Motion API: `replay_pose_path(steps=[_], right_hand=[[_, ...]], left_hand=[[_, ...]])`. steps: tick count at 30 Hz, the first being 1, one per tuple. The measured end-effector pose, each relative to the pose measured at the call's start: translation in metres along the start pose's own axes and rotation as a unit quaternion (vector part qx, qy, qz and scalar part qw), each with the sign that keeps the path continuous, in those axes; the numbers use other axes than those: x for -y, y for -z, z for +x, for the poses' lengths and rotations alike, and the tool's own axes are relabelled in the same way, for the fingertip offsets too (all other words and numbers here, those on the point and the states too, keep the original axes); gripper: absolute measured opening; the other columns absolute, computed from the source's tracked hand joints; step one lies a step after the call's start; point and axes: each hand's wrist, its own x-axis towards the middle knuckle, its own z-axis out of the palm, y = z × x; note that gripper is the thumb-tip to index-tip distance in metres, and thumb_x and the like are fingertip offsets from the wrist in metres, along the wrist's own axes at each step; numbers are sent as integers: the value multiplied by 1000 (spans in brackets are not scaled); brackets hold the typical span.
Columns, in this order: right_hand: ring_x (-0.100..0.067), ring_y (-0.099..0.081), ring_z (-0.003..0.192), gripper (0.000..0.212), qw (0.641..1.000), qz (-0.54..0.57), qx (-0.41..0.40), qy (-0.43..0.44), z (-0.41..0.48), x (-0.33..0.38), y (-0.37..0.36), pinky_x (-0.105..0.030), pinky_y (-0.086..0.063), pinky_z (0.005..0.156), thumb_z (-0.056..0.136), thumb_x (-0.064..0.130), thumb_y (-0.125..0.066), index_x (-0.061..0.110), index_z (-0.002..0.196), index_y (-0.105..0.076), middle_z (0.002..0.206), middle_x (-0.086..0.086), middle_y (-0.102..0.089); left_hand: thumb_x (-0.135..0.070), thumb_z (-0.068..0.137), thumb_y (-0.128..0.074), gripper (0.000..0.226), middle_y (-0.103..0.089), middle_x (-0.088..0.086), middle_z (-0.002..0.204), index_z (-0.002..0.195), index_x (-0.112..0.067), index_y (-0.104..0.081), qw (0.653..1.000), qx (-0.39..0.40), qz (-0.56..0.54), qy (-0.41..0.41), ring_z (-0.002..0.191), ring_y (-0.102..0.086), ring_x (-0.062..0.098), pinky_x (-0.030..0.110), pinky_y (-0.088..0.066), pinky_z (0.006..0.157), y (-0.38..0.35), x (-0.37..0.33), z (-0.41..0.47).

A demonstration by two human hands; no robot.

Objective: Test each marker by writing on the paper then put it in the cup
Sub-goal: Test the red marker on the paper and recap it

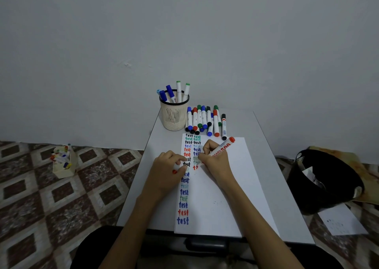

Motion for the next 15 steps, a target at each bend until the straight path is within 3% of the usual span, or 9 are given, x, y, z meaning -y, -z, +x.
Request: replay_pose_path(steps=[3,7,11,15], right_hand=[[1,-47,50,39,1000,-15,7,3,0,1,1,-13,-43,52,77,-16,-61,12,63,-37,59,1,-45],[4,-53,49,40,1000,4,1,6,-1,2,1,-10,-42,49,79,-19,-57,10,62,-37,52,10,-49],[-15,-53,61,40,1000,3,-25,5,1,-1,2,-21,-47,56,78,-16,-59,13,62,-37,61,-4,-46],[2,-54,52,41,1000,3,-7,4,-1,1,0,-13,-46,54,79,-18,-58,12,61,-37,58,1,-45]], left_hand=[[-46,79,-48,43,-65,5,84,96,-13,-70,1000,1,-2,2,74,-57,16,30,-51,66,1,0,0],[-45,80,-51,41,-66,6,85,96,-12,-70,1000,0,-4,5,74,-58,16,30,-51,66,2,-2,-1],[-45,80,-51,43,-66,6,86,97,-11,-70,1000,0,-7,8,74,-56,13,25,-48,67,2,-2,-1],[-39,80,-55,35,-65,5,85,97,-13,-70,1000,2,-4,15,75,-56,14,26,-48,68,2,-3,-1]])
